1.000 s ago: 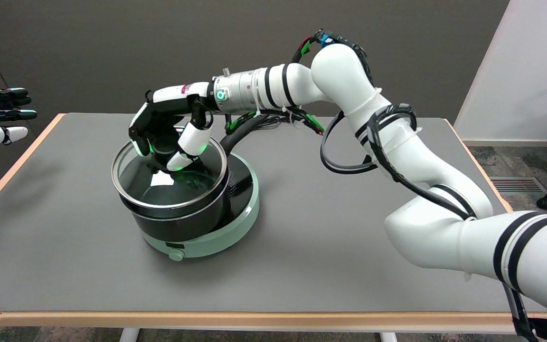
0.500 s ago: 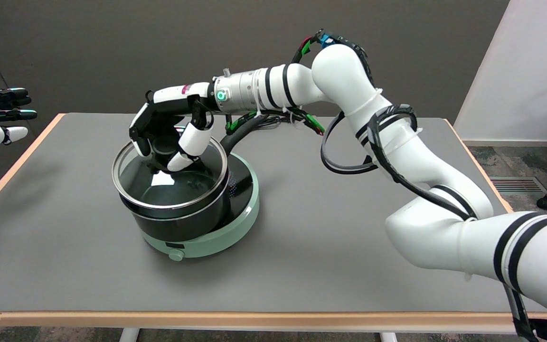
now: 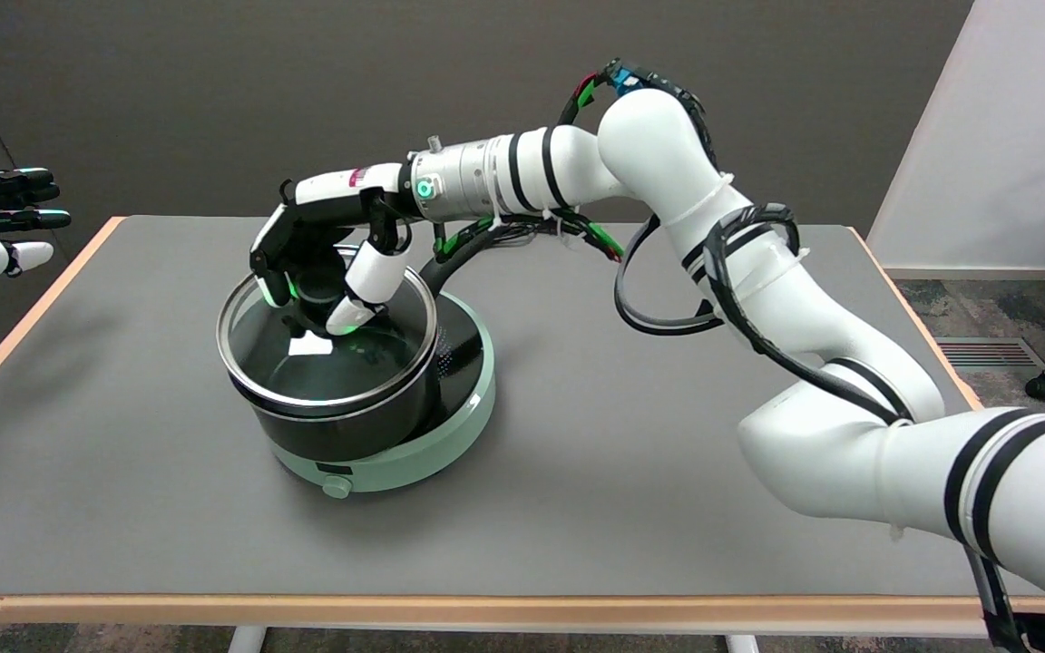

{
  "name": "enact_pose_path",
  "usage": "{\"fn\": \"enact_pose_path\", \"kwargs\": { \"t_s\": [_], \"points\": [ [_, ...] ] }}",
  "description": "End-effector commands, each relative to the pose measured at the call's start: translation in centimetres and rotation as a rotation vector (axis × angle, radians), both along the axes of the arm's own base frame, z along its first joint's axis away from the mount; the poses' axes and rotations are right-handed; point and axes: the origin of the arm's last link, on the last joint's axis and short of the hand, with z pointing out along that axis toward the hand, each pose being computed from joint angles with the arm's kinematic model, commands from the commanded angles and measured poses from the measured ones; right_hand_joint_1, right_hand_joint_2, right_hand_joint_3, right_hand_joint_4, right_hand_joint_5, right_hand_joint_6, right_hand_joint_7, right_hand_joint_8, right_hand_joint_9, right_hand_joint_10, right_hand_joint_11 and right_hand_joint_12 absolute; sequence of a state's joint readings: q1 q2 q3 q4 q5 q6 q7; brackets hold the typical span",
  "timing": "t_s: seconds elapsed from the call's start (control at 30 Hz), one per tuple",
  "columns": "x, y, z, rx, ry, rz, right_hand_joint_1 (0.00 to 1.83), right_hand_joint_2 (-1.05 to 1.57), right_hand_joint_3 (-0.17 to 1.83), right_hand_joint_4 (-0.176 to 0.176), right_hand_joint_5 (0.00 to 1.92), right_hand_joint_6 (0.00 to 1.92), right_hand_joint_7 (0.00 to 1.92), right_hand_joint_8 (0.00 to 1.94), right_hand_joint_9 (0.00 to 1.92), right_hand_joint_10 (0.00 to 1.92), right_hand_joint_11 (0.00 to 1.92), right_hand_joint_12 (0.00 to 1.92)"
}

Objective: Place the pot lid onto the pot.

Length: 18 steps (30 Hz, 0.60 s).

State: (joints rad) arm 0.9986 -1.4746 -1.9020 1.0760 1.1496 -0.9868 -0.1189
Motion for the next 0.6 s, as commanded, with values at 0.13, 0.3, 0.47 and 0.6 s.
{"fn": "enact_pose_path", "kwargs": {
  "t_s": [0.13,0.3,0.47,0.6],
  "points": [
    [-0.15,0.29,0.14,0.004,0.007,0.005,1.46,1.11,0.28,0.135,0.7,1.12,0.71,1.42,0.62,1.74,0.36,1.92],
    [-0.09,0.26,0.21,0.003,0.008,0.006,1.47,1.11,0.26,0.141,0.71,1.1,0.72,1.4,0.62,1.72,0.34,1.91],
    [-0.09,0.26,0.21,0.003,0.008,0.006,1.32,1.07,0.33,0.147,0.72,1.04,0.75,1.44,0.67,1.5,0.28,1.92],
    [-0.09,0.24,0.24,0.002,0.007,0.006,1.19,0.84,0.96,0.175,0.7,1.02,0.79,0.96,0.65,1.44,0.26,1.92]
  ]
}}
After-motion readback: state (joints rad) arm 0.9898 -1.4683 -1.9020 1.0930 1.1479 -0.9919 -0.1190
